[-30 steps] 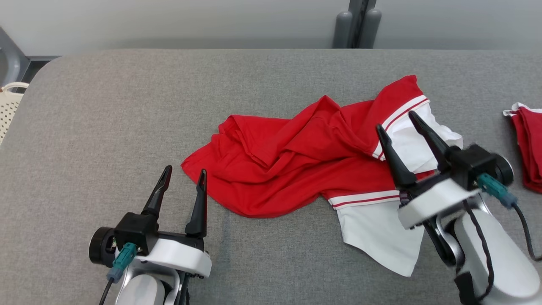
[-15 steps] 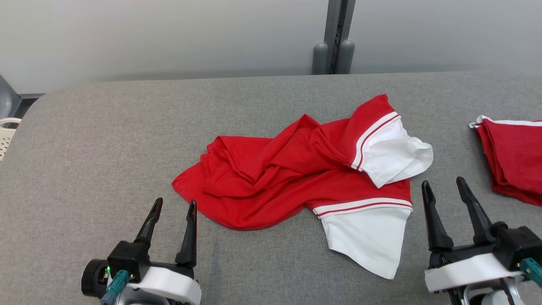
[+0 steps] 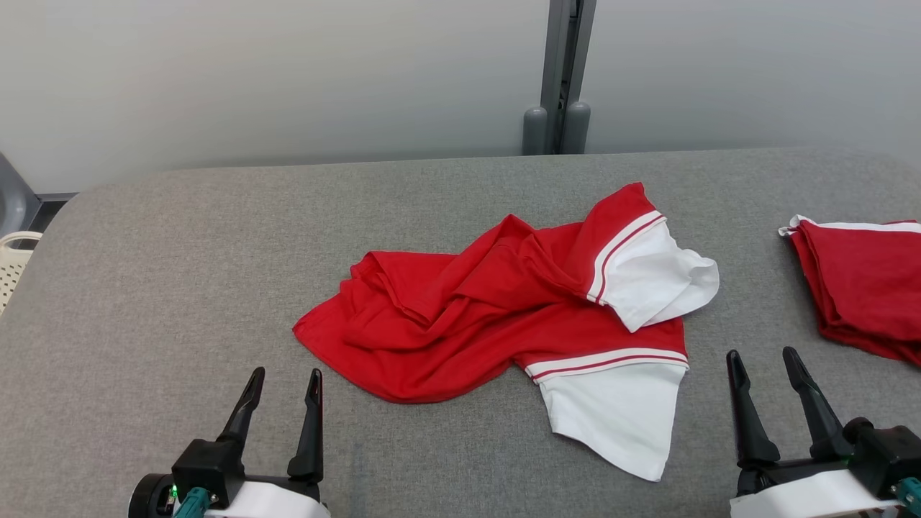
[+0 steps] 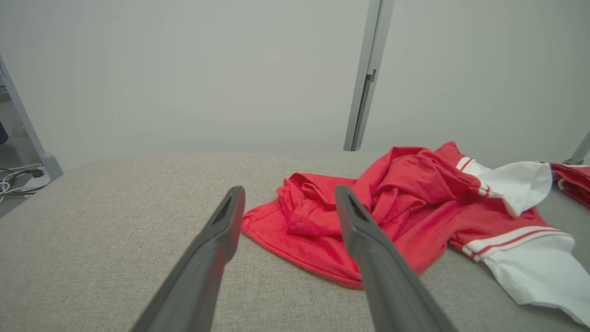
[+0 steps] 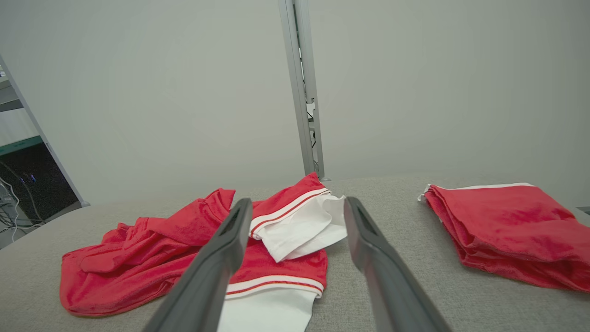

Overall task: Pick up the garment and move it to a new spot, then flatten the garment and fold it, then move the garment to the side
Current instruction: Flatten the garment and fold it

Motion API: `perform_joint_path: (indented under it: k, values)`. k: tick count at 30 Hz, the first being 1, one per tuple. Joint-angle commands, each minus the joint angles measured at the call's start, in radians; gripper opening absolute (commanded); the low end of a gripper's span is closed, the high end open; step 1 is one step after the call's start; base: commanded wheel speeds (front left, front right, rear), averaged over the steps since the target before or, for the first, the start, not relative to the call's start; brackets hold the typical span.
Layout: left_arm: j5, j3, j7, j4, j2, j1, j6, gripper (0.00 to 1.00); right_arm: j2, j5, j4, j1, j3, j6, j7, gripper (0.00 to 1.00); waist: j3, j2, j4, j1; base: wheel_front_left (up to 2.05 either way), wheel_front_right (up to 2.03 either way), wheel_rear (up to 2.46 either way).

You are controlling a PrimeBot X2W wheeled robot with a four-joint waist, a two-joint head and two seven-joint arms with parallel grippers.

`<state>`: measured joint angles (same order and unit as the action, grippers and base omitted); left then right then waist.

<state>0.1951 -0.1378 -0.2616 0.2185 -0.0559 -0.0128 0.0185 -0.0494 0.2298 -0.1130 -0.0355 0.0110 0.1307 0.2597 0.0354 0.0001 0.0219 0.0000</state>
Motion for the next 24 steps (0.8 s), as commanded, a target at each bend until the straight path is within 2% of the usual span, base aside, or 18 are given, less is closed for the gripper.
perform_joint_path:
  k: [1,12,18,24]
  values:
    - [-0.001,0.007,-0.005,-0.002,-0.004,-0.005,-0.003,1.0,-0.003,0.005,-0.001,-0.011,0.003,0.0,-0.002,1.0,-0.004,-0.0001,-0.001,0.0,0.0,0.0,0.0]
    - [-0.007,0.017,-0.005,-0.007,-0.001,-0.009,-0.006,1.0,-0.003,0.012,0.01,-0.016,-0.003,0.0,-0.017,1.0,-0.011,-0.0001,-0.006,0.0,0.0,0.0,0.0]
    - [-0.008,0.013,-0.005,-0.003,0.0,0.0,-0.008,1.0,-0.003,0.068,-0.056,-0.034,-0.006,0.0,-0.11,1.0,-0.005,-0.0001,0.001,0.0,0.0,0.0,0.0]
    - [-0.005,0.009,-0.005,0.001,0.001,0.013,-0.009,1.0,-0.004,0.163,-0.152,-0.04,0.054,0.0,-0.191,1.0,0.012,-0.0001,0.017,0.0,0.0,0.0,0.0]
